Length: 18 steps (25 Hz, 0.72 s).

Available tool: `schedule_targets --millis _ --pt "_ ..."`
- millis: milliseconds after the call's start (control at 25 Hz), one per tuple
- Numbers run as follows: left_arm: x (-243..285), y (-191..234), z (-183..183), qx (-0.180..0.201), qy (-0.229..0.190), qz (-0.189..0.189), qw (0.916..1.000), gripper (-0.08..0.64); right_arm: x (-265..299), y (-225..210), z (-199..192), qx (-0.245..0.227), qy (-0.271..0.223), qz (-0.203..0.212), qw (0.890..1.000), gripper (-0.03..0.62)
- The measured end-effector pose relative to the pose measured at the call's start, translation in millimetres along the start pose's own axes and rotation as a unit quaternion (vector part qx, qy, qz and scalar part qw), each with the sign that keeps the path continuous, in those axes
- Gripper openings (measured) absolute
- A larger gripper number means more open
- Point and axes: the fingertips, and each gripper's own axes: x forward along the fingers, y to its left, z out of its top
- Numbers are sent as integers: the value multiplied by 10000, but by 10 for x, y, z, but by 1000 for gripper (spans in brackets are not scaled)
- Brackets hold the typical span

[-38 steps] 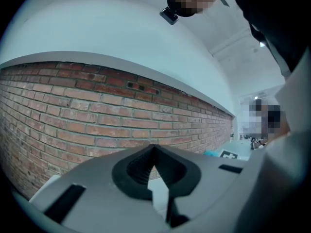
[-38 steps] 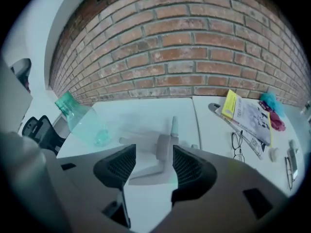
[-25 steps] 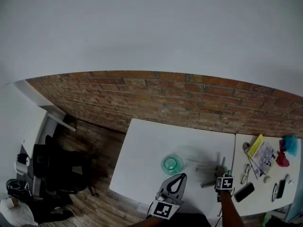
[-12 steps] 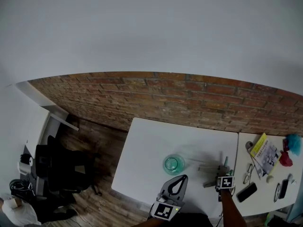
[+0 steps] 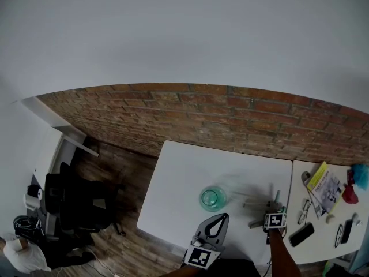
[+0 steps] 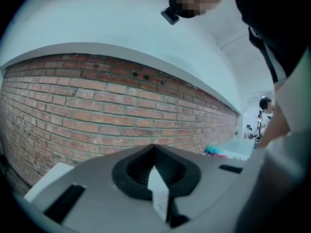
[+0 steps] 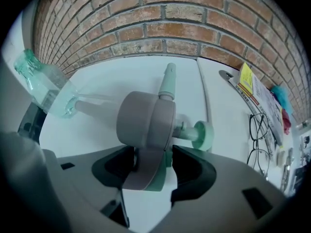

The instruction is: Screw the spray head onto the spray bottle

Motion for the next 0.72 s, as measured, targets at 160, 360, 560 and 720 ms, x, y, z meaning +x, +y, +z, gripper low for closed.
schedule_targets --millis 160,360,560,720 --pt "-17 -21 -27 -46 16 33 10000 -2 -12 -15 0 -22 -25 -29 10000 240" --pt "-56 1 -24 -68 35 56 10000 -2 -24 -17 7 -112 -95 -26 9999 222" --pt "-91 20 20 -52 6 23 10000 -2 -95 -38 25 -195 -290 -66 9994 219" --pt "-123 20 15 -31 25 -26 10000 -2 -181 -70 85 -318 -505 -214 9980 218"
